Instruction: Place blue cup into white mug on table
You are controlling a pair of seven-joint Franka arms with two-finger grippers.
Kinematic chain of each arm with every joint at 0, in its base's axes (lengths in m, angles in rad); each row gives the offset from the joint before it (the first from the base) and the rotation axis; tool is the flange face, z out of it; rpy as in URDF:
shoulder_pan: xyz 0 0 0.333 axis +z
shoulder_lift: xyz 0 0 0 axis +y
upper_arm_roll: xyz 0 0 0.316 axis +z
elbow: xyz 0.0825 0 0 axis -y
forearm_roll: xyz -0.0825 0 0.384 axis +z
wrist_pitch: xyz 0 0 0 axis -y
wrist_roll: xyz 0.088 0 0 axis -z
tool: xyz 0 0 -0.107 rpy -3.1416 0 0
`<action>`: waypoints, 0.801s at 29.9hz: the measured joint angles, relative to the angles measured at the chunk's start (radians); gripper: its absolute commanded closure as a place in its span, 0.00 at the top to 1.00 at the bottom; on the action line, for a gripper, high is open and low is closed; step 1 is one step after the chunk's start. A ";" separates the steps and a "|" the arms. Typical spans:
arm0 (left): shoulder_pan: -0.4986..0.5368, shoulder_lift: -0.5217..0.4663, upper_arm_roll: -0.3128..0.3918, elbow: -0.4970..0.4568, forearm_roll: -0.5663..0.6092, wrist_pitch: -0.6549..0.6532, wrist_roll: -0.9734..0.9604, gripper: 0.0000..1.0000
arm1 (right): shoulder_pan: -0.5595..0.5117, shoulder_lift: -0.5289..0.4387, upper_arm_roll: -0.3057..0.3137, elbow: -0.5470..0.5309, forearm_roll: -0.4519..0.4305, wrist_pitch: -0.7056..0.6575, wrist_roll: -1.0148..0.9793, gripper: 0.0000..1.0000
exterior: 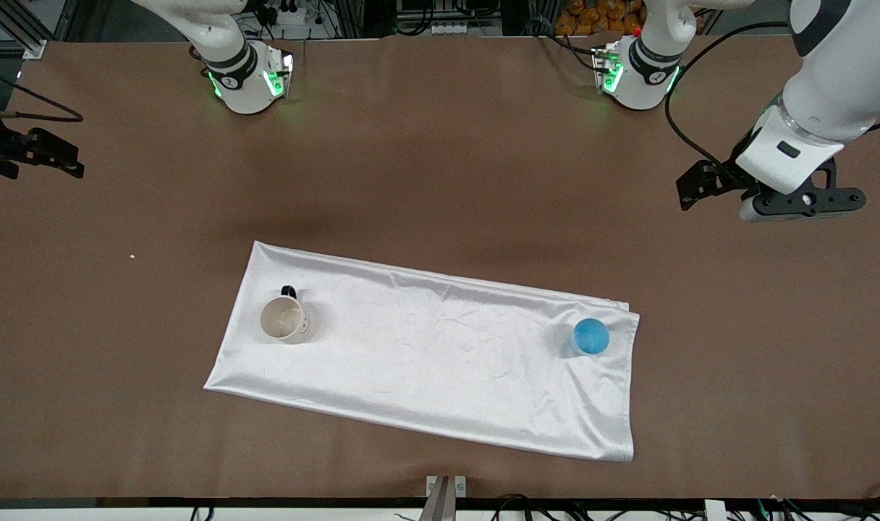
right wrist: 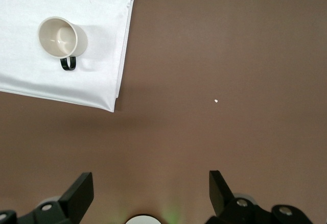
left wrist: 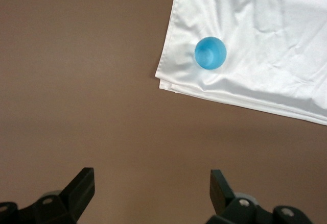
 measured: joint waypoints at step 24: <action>-0.007 0.022 -0.004 0.000 0.000 0.001 0.000 1.00 | 0.001 -0.014 0.004 -0.042 0.053 -0.007 0.000 1.00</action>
